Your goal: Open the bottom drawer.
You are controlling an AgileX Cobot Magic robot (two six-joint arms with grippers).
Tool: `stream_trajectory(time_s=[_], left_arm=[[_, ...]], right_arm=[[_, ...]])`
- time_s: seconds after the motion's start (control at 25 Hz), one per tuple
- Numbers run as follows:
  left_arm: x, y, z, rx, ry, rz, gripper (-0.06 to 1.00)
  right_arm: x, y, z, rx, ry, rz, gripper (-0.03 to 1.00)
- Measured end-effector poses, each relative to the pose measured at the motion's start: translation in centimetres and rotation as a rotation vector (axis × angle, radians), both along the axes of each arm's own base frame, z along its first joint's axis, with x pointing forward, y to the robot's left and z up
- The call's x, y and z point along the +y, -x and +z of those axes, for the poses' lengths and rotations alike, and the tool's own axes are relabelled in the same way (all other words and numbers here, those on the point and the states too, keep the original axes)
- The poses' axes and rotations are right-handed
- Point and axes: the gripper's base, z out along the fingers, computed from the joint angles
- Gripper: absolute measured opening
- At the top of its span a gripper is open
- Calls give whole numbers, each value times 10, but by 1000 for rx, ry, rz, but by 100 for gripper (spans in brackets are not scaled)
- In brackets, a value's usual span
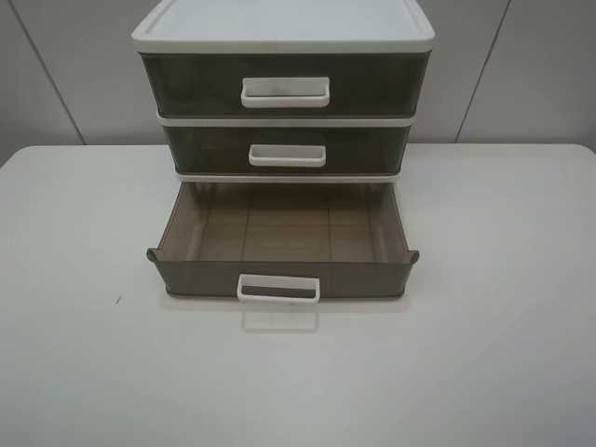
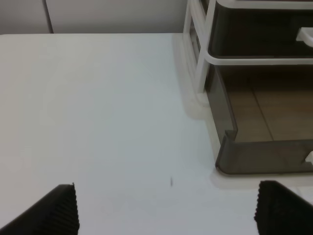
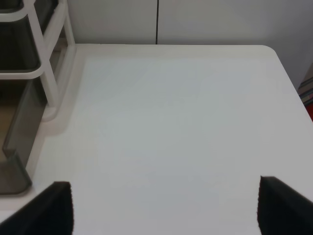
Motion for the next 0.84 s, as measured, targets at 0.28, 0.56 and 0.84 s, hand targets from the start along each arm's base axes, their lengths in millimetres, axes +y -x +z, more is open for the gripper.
stream_trajectory(time_s=[0.28, 0.56, 0.84], left_arm=[[0, 0, 0, 0, 0, 0, 74], [0, 0, 0, 0, 0, 0, 74], [0, 0, 0, 0, 0, 0, 74]], right_arm=[[2, 0, 0, 4, 11, 35, 75], [3, 0, 0, 4, 15, 48, 75], [3, 0, 0, 4, 15, 48, 75]])
